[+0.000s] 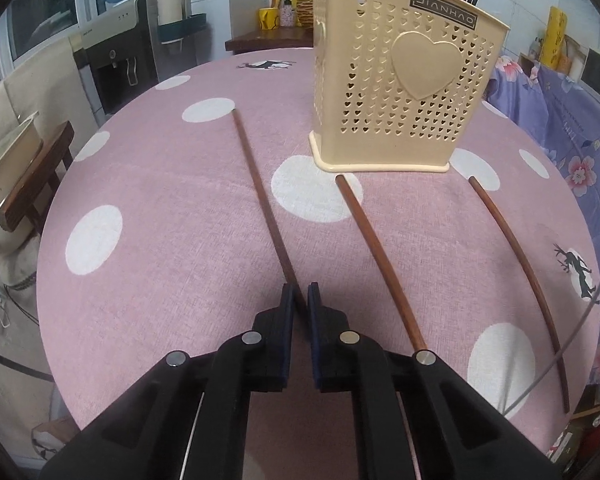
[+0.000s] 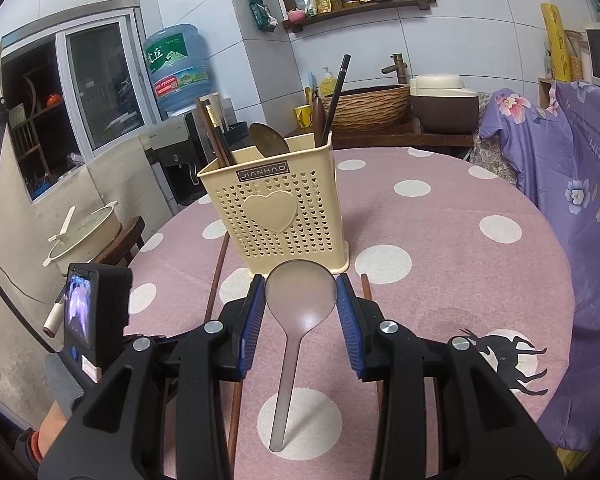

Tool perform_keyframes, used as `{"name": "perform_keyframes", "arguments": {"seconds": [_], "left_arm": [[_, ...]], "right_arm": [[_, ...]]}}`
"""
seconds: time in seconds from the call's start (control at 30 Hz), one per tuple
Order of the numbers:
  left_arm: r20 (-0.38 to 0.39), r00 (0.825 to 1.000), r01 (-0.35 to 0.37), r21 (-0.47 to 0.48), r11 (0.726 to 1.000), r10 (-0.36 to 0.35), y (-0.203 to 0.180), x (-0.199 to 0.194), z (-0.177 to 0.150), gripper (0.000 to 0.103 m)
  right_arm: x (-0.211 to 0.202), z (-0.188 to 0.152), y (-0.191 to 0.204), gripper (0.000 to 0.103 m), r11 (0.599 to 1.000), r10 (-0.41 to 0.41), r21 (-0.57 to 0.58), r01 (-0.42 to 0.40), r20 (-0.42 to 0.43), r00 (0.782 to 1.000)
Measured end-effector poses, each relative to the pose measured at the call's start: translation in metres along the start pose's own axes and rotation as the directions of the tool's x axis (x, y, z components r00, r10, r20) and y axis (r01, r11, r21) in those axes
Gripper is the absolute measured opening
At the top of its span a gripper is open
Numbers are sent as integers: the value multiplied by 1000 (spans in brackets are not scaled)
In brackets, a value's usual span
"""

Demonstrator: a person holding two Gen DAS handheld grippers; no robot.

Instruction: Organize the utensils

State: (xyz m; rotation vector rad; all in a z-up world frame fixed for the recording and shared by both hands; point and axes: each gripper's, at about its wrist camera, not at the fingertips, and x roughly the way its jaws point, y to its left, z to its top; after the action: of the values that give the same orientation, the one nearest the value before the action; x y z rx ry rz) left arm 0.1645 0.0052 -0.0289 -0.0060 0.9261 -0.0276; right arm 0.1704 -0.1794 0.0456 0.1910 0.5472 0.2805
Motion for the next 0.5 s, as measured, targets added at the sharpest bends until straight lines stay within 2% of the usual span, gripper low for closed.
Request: {"name": "perform_keyframes", "arguments": {"seconds": [0.17, 0.3, 0.5], "left_arm": [[-17, 999, 42, -11, 999, -43, 11, -20, -27, 6], [-22, 999, 48, 11, 999, -48, 15, -42, -57, 6], [-23, 998, 65, -7, 998, -65, 18, -49, -66, 6]], "right_arm": [[2, 0, -3, 37, 1000, -3, 7, 3, -3, 1000], [7, -2, 1, 37, 1000, 6, 6, -6, -13, 1000], [12, -1, 6, 37, 1000, 18, 6, -18, -17, 1000]]}}
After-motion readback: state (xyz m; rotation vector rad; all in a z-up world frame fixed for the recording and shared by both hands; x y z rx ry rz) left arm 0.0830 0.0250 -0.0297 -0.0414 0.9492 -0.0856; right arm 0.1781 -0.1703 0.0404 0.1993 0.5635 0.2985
